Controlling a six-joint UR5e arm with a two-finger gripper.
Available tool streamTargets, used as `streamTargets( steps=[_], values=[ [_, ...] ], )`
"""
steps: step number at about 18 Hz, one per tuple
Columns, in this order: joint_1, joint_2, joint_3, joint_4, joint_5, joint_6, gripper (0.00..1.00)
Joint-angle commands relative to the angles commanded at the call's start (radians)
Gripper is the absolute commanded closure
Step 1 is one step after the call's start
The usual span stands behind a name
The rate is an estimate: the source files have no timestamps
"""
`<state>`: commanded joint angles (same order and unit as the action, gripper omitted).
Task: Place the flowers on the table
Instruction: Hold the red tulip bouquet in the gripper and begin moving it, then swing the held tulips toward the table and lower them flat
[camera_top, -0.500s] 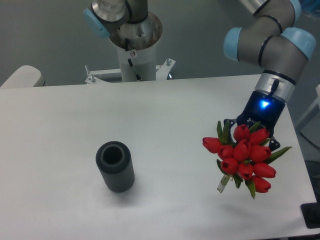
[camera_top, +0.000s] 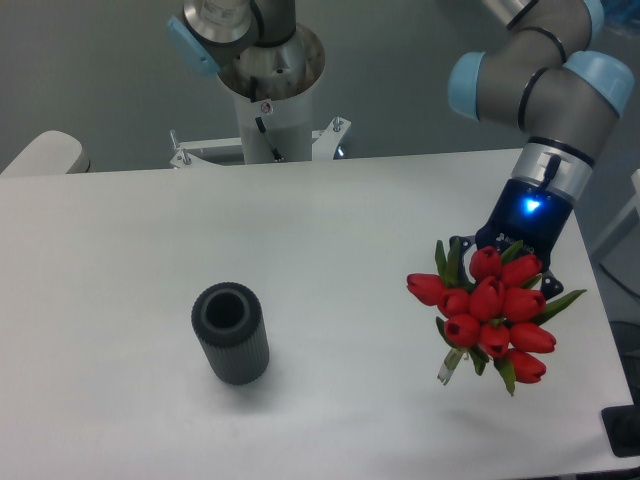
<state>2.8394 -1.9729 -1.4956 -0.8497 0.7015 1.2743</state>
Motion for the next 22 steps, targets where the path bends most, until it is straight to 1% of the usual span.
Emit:
streamTargets(
  steps=[2,4,6,8,10,14,16,17,19,22],
  values=[
    [0.003,0.02,-0.002,-0.026,0.11,0.042,0.78],
    [-0.002,0.025,-0.002,-0.038,0.154,0.072,0.78],
    [-0.008,0.026,0.0,-0.038,0.202,0.076,0.78],
    [-0.017,0.032,-0.005,-0.034,0.294,0.077,0.78],
    [-0.044,0.034,-0.005,-0.031,0.381,0.077,0.79],
    [-0.063,0.037,-0.005,-0.029,0.463,0.077,0.79],
    [-0.087,0.038,-0.009,-0.029,0.51,0.083,0.79],
    [-0.1,0.04,-0.012,-0.029,0.547,0.109,0.8],
    [-0.139,0.046,-0.023,-0.032,0.646,0.174,0.79],
    [-0.182,0.051,-0.055,-0.028,0.788,0.212,0.79]
  ],
)
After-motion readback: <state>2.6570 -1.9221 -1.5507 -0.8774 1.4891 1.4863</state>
